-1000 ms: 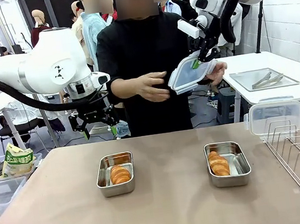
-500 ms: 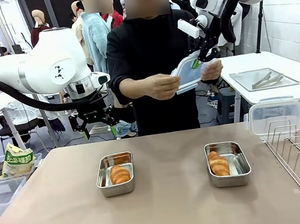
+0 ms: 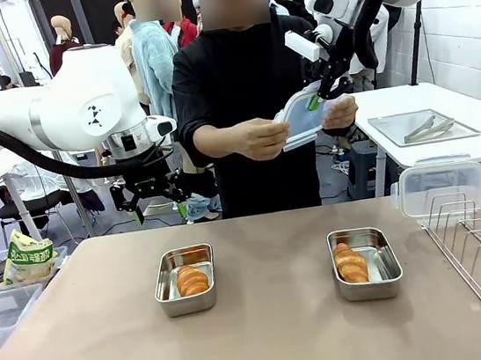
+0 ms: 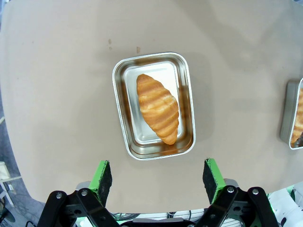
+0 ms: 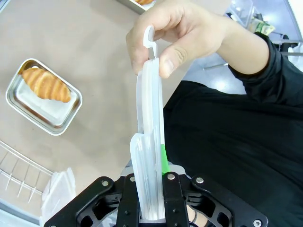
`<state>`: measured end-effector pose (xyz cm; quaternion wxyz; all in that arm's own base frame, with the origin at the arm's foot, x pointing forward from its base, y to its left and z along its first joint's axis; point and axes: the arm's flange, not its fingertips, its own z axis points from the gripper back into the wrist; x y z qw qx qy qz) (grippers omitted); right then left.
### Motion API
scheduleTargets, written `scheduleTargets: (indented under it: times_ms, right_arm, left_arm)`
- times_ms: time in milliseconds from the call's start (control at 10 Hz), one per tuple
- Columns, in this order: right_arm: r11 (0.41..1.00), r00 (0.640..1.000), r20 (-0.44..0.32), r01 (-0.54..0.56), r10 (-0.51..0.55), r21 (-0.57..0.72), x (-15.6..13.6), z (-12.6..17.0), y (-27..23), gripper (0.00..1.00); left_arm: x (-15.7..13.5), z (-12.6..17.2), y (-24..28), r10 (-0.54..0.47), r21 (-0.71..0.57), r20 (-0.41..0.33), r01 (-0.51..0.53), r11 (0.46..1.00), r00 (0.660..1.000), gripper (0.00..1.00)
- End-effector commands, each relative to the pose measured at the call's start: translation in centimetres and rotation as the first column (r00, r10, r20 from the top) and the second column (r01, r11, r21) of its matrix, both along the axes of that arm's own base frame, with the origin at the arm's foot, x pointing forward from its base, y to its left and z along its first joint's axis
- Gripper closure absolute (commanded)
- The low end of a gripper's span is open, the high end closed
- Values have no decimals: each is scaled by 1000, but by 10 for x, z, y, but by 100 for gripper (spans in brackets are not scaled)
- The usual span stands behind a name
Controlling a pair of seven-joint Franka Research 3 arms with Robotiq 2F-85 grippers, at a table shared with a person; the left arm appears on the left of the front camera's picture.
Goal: Place the bread in airtight containers.
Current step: Release when the human grabs the Airtight Container lid.
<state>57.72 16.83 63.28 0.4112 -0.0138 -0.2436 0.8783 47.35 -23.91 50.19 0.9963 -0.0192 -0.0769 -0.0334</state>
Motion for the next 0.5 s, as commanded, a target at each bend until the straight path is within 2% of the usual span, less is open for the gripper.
scheduleTargets:
  times_ms: [0, 200, 400]
  right_arm:
    - [1000, 1000, -2, 15, -15, 2, -6, -3, 0, 100]
    - [1000, 1000, -14, -20, 20, -5, -1, 1, 2, 100]
    - [999, 999, -6, -39, 39, -14, -2, 1, 4, 64]
  left_arm:
    - [-1, 2, 1, 5, 12, 8, -5, 1000, 1000, 0]
    - [-1, 2, 1, 5, 12, 8, -5, 1000, 1000, 0]
    - [-1, 2, 1, 5, 12, 8, -5, 1000, 1000, 0]
